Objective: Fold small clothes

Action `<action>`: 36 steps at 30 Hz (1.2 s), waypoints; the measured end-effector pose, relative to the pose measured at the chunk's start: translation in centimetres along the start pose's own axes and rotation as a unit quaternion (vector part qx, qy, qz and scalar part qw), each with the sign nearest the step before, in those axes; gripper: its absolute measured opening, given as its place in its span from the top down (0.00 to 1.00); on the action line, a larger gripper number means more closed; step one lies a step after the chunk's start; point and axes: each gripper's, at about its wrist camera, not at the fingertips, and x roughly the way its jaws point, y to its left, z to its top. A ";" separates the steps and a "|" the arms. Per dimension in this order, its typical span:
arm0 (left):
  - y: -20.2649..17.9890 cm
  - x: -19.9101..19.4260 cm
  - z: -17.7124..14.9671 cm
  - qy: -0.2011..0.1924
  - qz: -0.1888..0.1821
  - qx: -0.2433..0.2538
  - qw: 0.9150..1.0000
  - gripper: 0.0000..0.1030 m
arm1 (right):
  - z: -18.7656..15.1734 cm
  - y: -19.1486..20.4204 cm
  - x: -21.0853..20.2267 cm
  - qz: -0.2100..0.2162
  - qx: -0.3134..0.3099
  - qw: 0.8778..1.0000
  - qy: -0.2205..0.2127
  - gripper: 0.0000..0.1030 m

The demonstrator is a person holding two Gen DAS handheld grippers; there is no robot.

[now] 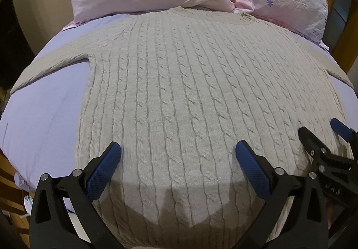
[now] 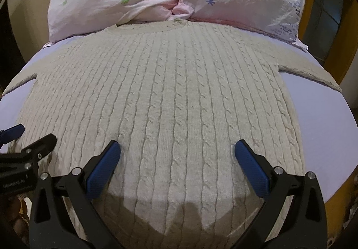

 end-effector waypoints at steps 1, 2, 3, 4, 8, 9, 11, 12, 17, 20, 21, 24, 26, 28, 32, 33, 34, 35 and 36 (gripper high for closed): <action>0.0 0.0 0.0 -0.002 0.001 -0.002 1.000 0.01 | -0.2 0.0 -0.1 0.004 -0.004 1.000 -0.008 0.02; 0.0 0.0 -0.1 -0.005 0.002 -0.002 1.000 0.01 | -0.3 -0.1 -0.1 0.006 -0.006 1.000 -0.011 0.02; 0.0 -0.1 -0.1 -0.006 0.002 -0.002 1.000 0.01 | -0.4 -0.2 -0.2 0.009 -0.008 1.000 -0.014 0.02; 0.0 -0.1 -0.1 -0.007 0.002 -0.002 1.000 0.01 | -0.4 -0.2 -0.3 0.010 -0.008 1.000 -0.016 0.02; 0.0 -0.3 -0.4 -0.015 0.002 0.000 1.000 0.01 | -0.6 -0.3 -0.4 0.013 -0.012 1.000 -0.021 0.02; 0.0 -0.3 -0.4 -0.015 0.002 0.001 1.000 0.01 | -0.7 -0.3 -0.4 0.014 -0.013 1.000 -0.022 0.02; 0.1 -0.4 -0.5 -0.015 0.001 0.003 1.000 0.01 | -0.6 -0.2 -0.4 0.014 -0.013 1.000 -0.022 0.02; 0.2 -0.3 -0.4 -0.014 0.001 0.003 1.000 0.01 | -0.6 -0.2 -0.4 0.014 -0.013 1.000 -0.020 0.02; 0.1 -0.2 -0.1 -0.002 -0.001 0.005 1.000 0.01 | -0.4 -0.2 -0.2 0.015 -0.015 1.000 -0.011 0.02; 0.2 -0.2 0.0 0.001 -0.008 0.009 1.000 0.01 | -0.7 -0.6 -0.3 0.033 -0.029 0.999 -0.027 0.02; 0.4 -0.3 0.0 0.002 -0.014 0.008 1.000 0.01 | -0.4 -1.2 -0.3 0.043 -0.029 0.998 -0.024 0.02; 2.2 -1.0 0.2 -0.013 -0.074 -0.027 0.997 0.01 | 1.7 -6.7 -1.6 0.031 0.036 0.997 -0.058 0.02; 4.5 -1.7 0.7 -0.045 -0.127 -0.072 0.988 0.01 | 3.6 -13.5 -2.5 0.007 0.129 0.988 -0.086 0.02; 6.3 -2.3 1.0 -0.084 -0.135 -0.101 0.982 0.01 | 4.9 -20.2 -2.5 0.005 0.222 0.971 -0.084 0.02; 9.4 -2.9 2.4 -0.149 -0.097 -0.121 0.977 0.01 | 6.0 -35.3 -0.6 -0.024 0.420 0.905 -0.070 0.38; 9.8 -2.7 2.7 -0.150 -0.085 -0.122 0.977 0.01 | 5.8 -37.8 -0.1 -0.030 0.449 0.890 -0.067 0.41; 10.2 -2.5 3.1 -0.149 -0.074 -0.126 0.978 0.01 | 5.6 -40.0 0.5 -0.033 0.476 0.876 -0.064 0.45; 10.8 -2.4 3.4 -0.146 -0.066 -0.133 0.978 0.01 | 5.3 -42.7 1.3 -0.039 0.512 0.856 -0.057 0.51; 11.3 -2.3 3.6 -0.145 -0.066 -0.139 0.977 0.01 | 5.0 -44.3 1.8 -0.041 0.533 0.843 -0.055 0.52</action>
